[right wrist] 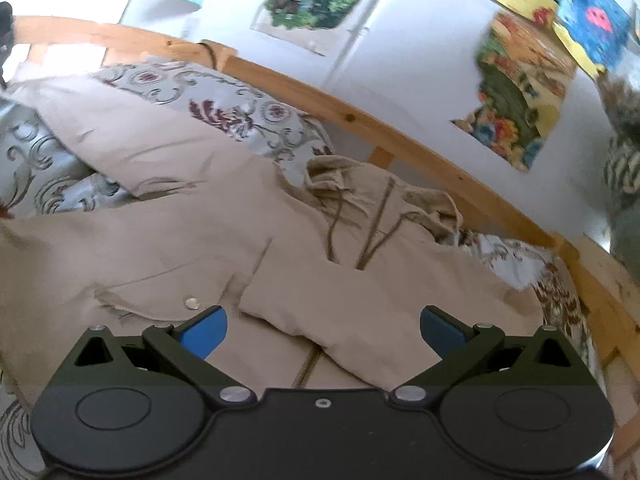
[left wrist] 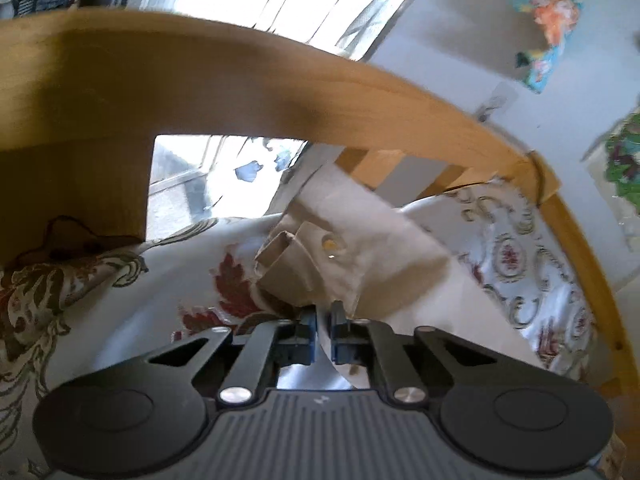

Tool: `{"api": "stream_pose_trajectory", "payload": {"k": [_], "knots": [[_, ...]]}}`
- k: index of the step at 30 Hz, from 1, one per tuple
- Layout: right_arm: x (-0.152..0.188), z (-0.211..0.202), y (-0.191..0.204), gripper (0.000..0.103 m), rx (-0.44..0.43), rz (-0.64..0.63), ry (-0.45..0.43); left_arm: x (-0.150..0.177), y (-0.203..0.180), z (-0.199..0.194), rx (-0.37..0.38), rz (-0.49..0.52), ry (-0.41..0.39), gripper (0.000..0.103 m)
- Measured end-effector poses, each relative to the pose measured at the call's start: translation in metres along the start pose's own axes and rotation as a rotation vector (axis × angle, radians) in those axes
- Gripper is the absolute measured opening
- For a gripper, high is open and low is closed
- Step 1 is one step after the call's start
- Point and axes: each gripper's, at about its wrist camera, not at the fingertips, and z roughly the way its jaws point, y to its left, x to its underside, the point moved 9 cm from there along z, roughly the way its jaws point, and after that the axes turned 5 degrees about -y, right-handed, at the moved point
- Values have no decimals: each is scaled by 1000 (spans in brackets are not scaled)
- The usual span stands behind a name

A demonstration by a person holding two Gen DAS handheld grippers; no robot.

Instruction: Fold large clothes

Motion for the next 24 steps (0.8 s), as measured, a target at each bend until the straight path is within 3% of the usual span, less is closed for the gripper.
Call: {"api": "stream_pose_trajectory", "payload": {"k": [3, 8, 13, 18, 24], "knots": [[0, 0, -5, 102, 18, 20, 0, 1, -20, -24, 65, 84, -68, 3], [2, -1, -14, 102, 56, 41, 8, 12, -106, -98, 373, 399, -312, 2], [5, -2, -34, 102, 88, 127, 27, 32, -202, -146, 579, 586, -400, 1], [8, -2, -67, 102, 192, 161, 19, 95, -291, -191, 821, 763, -359, 1], [26, -6, -139, 102, 374, 255, 29, 229, -351, -209, 996, 930, -212, 0]]}}
